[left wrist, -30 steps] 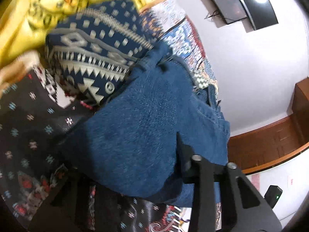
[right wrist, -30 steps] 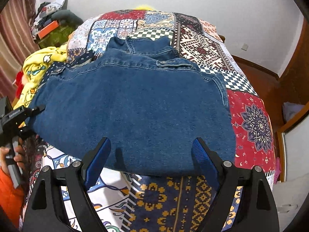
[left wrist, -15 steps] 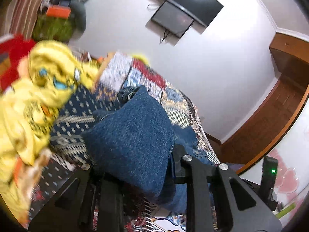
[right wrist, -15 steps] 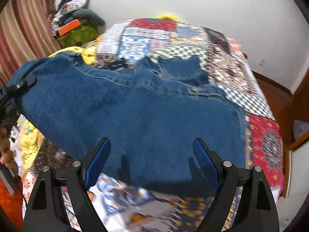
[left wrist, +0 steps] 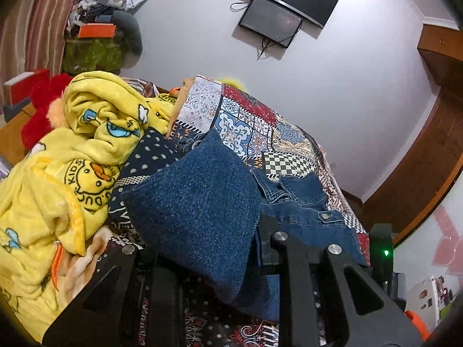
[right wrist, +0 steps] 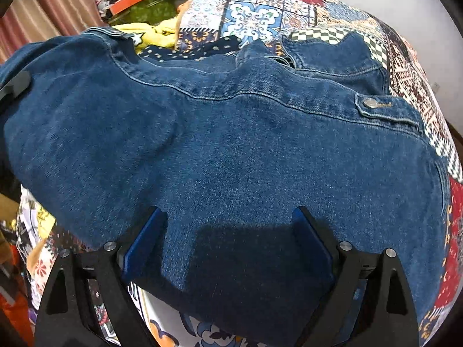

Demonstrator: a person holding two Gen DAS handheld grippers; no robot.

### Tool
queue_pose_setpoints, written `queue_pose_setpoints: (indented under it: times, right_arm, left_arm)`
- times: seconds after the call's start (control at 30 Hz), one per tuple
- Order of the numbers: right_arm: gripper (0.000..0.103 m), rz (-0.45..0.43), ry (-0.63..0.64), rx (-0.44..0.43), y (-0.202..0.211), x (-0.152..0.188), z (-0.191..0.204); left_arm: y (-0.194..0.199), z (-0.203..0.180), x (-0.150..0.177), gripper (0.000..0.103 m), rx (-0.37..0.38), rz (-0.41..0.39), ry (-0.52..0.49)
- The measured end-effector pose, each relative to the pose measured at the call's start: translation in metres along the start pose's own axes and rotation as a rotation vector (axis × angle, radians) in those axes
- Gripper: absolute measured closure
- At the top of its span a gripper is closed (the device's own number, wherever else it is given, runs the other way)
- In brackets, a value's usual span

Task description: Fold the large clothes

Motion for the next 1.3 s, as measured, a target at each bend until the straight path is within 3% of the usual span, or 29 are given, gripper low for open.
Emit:
queue_pose_setpoints:
  times: [0.2, 0.37, 0.5, 0.7, 0.87, 1.07, 1.13, 1.23, 1.3]
  right_arm:
    - [0.014, -0.039, -0.038, -0.003, 0.029, 0.009, -0.021]
    - [0.014, -0.121, -0.129, 0.039, 0.070, 0.041, -0.066]
    - [0.014, -0.166, -0.247, 0.098, 0.098, 0.070, -0.114]
    - [0.014, -0.203, -0.428, 0.153, 0.134, 0.114, -0.178]
    - [0.014, -0.196, -0.520, 0.189, 0.147, 0.148, -0.213]
    - [0.014, -0.174, -0.554, 0.203, 0.152, 0.177, -0.225]
    - [0.014, -0.169, -0.549, 0.201, 0.154, 0.182, -0.223]
    - [0.014, -0.180, -0.529, 0.183, 0.160, 0.179, -0.214]
    - [0.014, -0.201, -0.509, 0.159, 0.163, 0.171, -0.207]
  left_arm:
    - [0.001, -0.044, -0.016, 0.081, 0.018, -0.017, -0.087]
    - [-0.015, -0.123, -0.025, 0.081, 0.080, -0.019, -0.214]
    - [-0.045, -0.193, -0.013, 0.081, 0.132, 0.023, -0.330]
    - [-0.104, -0.284, 0.061, 0.081, 0.142, 0.173, -0.613]
    - [-0.131, -0.301, 0.149, 0.081, 0.050, 0.279, -0.913]
    - [-0.122, -0.286, 0.171, 0.081, 0.077, 0.322, -0.935]
    - [-0.118, -0.285, 0.170, 0.075, 0.104, 0.352, -0.913]
    - [-0.106, -0.285, 0.172, 0.057, 0.202, 0.415, -0.825]
    - [-0.097, -0.289, 0.171, 0.053, 0.231, 0.436, -0.801]
Point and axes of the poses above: each gripper's, at about its wrist camera, not at the fingertips, and y roughly against the way its jaws point, z to its left, x to its underside, the point moved 7 cm from there along -y, roughly the way its jaws point, and after that the axes turned 10 degrees about z, right-handed, at the moved point
